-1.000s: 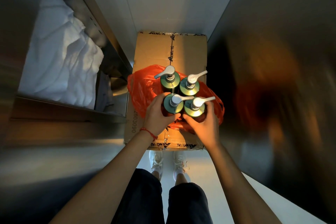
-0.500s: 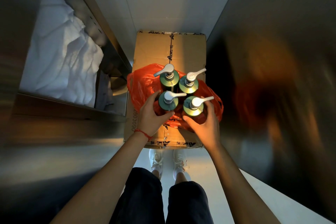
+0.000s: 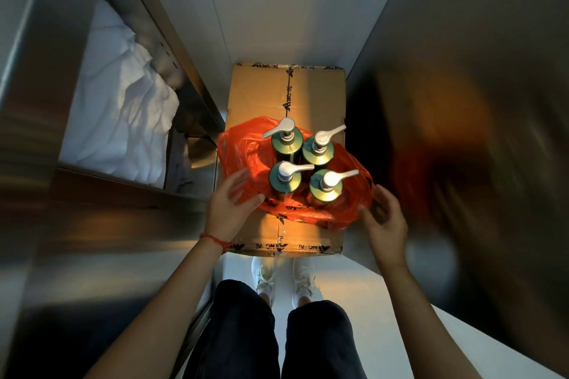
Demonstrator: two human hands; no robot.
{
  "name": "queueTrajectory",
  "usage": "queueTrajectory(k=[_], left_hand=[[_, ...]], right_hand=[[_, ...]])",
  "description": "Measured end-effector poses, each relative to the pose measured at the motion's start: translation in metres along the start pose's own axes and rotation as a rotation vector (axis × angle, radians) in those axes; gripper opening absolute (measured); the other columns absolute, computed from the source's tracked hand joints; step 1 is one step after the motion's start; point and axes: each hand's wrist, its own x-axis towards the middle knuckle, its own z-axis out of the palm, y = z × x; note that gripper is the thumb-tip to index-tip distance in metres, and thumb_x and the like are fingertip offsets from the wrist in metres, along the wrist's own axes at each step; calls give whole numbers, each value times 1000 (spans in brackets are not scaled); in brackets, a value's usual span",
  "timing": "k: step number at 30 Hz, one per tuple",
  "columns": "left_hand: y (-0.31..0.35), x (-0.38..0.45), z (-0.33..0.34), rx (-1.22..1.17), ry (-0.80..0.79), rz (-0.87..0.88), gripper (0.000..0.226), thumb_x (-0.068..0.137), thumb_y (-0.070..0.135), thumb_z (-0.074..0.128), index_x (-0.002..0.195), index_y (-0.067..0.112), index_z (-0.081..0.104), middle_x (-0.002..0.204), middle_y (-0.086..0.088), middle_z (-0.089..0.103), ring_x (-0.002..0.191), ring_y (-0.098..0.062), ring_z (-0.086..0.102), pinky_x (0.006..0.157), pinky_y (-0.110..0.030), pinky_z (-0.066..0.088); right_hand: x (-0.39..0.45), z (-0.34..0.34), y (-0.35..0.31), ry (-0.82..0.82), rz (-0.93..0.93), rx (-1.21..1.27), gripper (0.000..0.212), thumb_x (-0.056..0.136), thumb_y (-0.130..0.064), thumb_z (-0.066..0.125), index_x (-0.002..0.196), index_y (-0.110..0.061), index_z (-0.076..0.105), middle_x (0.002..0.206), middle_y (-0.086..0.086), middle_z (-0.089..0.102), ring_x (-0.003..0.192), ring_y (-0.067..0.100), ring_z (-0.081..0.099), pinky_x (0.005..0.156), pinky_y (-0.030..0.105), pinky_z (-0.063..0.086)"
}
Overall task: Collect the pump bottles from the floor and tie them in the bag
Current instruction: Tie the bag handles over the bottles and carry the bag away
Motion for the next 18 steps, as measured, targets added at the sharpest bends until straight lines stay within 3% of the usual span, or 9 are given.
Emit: queueTrajectory(k=[3, 7, 11, 13, 16, 18], left_hand=[[1, 12, -10, -69, 120, -41, 48, 79, 2, 64, 124, 9, 51, 120, -9, 57, 113, -19, 53, 90, -26, 44], [0, 40, -19, -93, 280, -61, 40, 83, 5, 60, 122, 3, 53, 116, -12, 60, 108, -19, 56, 82, -16, 45], [-5, 73, -22, -98, 412, -112, 38, 84, 7, 61, 121, 4, 54, 120, -12, 59, 111, -20, 54, 91, -27, 42], [-10, 88, -23, -111, 447, -181, 40, 84, 6, 60, 123, 2, 52, 122, -15, 58, 112, -22, 54, 93, -27, 40], [-16, 102, -24, -113, 426, -284, 43, 83, 9, 62, 124, 3, 51, 110, -11, 61, 103, -20, 56, 98, -33, 42], [-20, 107, -25, -117, 392, -300, 39, 82, 10, 62, 120, 5, 55, 95, -4, 63, 92, -19, 60, 89, -33, 47]], right_hand=[[17, -1, 0, 115, 76, 39, 39, 85, -5, 59, 124, -5, 51, 125, 15, 57, 111, 18, 53, 93, 21, 45], [42, 4, 8, 164, 150, 18, 36, 88, -8, 55, 123, 0, 53, 126, 18, 57, 111, 19, 52, 87, 22, 40], [61, 11, 20, 186, 217, 0, 34, 89, -8, 53, 122, 2, 53, 126, 21, 57, 118, 30, 52, 92, 27, 37], [66, 15, 25, 182, 244, -10, 34, 89, -7, 53, 122, 4, 53, 126, 22, 56, 118, 31, 52, 92, 28, 37], [69, 20, 30, 161, 290, 4, 33, 89, -8, 54, 120, 4, 54, 123, 23, 58, 113, 27, 54, 94, 32, 40], [69, 24, 31, 154, 319, 43, 32, 88, -7, 55, 117, 6, 56, 119, 24, 60, 103, 23, 55, 90, 33, 43]])
